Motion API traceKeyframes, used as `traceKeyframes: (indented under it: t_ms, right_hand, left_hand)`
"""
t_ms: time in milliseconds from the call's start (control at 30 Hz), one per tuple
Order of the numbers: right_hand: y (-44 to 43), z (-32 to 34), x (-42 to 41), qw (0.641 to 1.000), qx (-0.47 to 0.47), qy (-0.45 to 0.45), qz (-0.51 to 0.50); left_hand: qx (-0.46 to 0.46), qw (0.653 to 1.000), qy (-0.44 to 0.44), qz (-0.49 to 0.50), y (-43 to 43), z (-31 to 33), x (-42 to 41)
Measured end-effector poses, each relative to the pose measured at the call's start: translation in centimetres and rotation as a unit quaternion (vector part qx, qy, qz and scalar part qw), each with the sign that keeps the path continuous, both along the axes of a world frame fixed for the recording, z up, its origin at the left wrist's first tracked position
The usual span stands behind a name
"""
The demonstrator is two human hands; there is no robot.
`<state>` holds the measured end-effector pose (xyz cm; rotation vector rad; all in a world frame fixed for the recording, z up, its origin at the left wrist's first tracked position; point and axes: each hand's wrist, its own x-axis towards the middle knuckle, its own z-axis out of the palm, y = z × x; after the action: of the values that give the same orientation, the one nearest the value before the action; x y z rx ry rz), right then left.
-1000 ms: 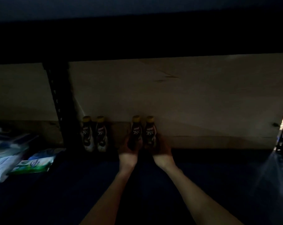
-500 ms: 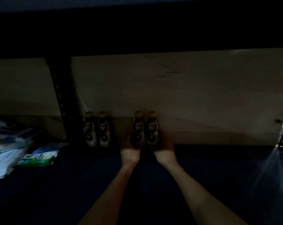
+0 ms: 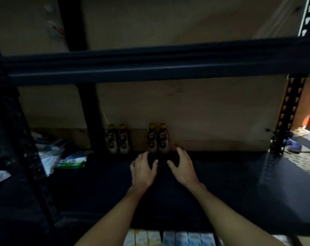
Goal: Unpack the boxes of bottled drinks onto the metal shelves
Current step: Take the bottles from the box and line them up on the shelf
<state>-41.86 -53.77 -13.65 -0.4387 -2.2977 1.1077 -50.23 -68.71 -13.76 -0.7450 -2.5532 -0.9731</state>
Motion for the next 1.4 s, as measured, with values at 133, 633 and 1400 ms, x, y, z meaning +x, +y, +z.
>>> traceKeyframes:
  t_ms: [133,633,1400]
  right_hand:
    - [-2.7,1.1,5.5,1.0,0.003,-0.007,0.023]
    - [-9.3,-9.6,20.7,0.945,0.302,-0.112,-0.059]
    - [-10.2,-28.2,30.7,0.898,0.051,-0.437,0.033]
  left_hand:
    - [-0.064,0.996,0.062,-0.03,-3.1,0.7,4.7]
    - [-0.16,0.976,0.134,-0.068,-8.7,-9.3,19.9]
    - [-0.331,0.9,-0.204,-0.196,-12.3,-26.8,24.7]
